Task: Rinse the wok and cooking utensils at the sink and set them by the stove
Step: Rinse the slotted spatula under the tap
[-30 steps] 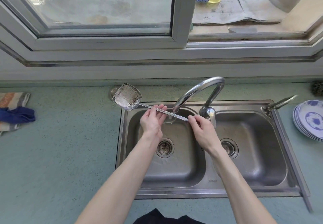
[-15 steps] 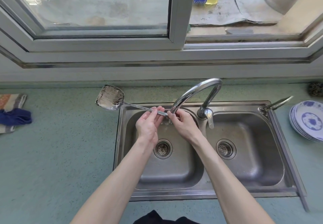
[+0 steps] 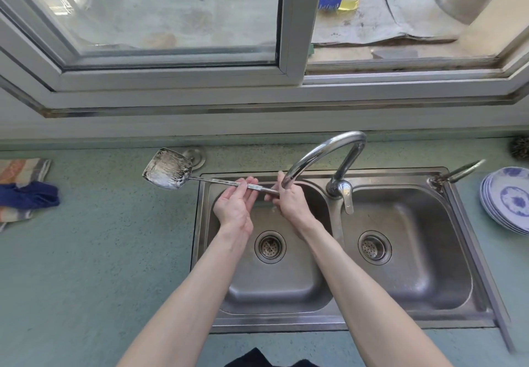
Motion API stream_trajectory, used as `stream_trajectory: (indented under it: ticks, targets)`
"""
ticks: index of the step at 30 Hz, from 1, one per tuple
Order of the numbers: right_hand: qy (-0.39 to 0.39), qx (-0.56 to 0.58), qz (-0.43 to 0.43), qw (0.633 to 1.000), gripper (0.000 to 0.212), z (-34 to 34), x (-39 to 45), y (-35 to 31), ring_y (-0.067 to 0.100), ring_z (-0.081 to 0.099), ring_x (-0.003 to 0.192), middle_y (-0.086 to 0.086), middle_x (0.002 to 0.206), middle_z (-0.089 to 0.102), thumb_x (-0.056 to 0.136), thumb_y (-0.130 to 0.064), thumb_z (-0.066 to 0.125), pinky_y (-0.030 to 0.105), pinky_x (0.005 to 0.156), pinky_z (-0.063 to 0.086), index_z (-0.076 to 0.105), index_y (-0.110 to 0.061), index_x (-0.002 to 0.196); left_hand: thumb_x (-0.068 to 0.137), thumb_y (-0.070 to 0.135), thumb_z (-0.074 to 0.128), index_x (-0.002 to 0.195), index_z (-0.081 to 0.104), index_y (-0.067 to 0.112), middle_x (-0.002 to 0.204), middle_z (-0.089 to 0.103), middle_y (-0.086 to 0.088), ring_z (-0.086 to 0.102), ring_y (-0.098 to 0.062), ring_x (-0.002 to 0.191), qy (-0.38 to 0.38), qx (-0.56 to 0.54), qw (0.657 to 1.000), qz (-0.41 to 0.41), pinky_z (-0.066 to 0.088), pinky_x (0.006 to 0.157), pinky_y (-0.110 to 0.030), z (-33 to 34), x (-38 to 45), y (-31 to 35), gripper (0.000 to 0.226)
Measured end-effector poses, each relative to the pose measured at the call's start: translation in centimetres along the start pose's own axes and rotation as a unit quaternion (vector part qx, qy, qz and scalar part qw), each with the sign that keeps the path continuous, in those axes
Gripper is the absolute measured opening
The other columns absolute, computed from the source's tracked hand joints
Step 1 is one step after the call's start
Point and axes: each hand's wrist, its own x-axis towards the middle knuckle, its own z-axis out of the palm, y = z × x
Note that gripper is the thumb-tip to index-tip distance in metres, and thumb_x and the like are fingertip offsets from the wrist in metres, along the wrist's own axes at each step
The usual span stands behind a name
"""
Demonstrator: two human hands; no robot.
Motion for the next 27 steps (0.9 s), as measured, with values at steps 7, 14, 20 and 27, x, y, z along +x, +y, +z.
stream_trajectory:
  ticks: [7, 14, 20, 27]
  targets:
    - [-0.058, 0.096, 0.019, 0.994, 0.023, -1.1, -0.1, 2.0, 0.007, 0.041, 0.055, -0.007, 0.065, 0.054, 0.105, -0.035, 0.062, 0.021, 0.051, 0.033, 0.069, -0.014, 0.098, 0.097, -0.009, 0.060, 0.098, 0.059, 0.000, 0.090, 0.075, -0.018, 0.077, -0.023, 0.079, 0.014, -0.014, 1.000, 0.004, 0.064, 0.078, -0.033, -0.3, 0.3, 0.0, 0.009]
    - [-0.016, 0.008, -0.072, 0.997, 0.023, -1.8, -0.2, 1.7, 0.004, 0.046, 0.059, -0.014, 0.061, 0.057, 0.100, -0.033, 0.070, 0.021, 0.059, 0.038, 0.071, -0.023, 0.079, 0.098, -0.007, 0.060, 0.098, 0.060, 0.000, 0.097, 0.074, -0.020, 0.076, -0.025, 0.085, 0.005, 0.000, 1.000, 0.004, 0.064, 0.079, -0.033, 0.0, 0.2, -0.5, 0.007]
    - [0.027, -0.005, -0.032, 0.999, 0.049, -2.7, -0.2, 2.1, 0.001, 0.041, 0.044, -0.009, 0.057, 0.058, 0.111, -0.038, 0.048, 0.017, 0.045, 0.031, 0.073, -0.003, 0.087, 0.099, -0.006, 0.058, 0.101, 0.061, -0.002, 0.099, 0.075, -0.021, 0.077, -0.025, 0.086, -0.020, 0.010, 1.000, -0.010, 0.064, 0.079, -0.032, 0.0, -0.3, -1.5, 0.005]
    - [0.007, -0.075, -0.064, 0.995, 0.044, -5.0, -0.9, 2.7, 0.004, 0.033, 0.052, -0.014, 0.050, 0.040, 0.106, -0.037, 0.058, 0.029, 0.054, 0.028, 0.075, -0.002, 0.085, 0.099, -0.005, 0.060, 0.105, 0.062, -0.003, 0.100, 0.075, -0.018, 0.076, -0.024, 0.090, -0.052, 0.022, 0.998, -0.010, 0.062, 0.076, -0.028, 0.3, -1.7, -3.3, 0.007]
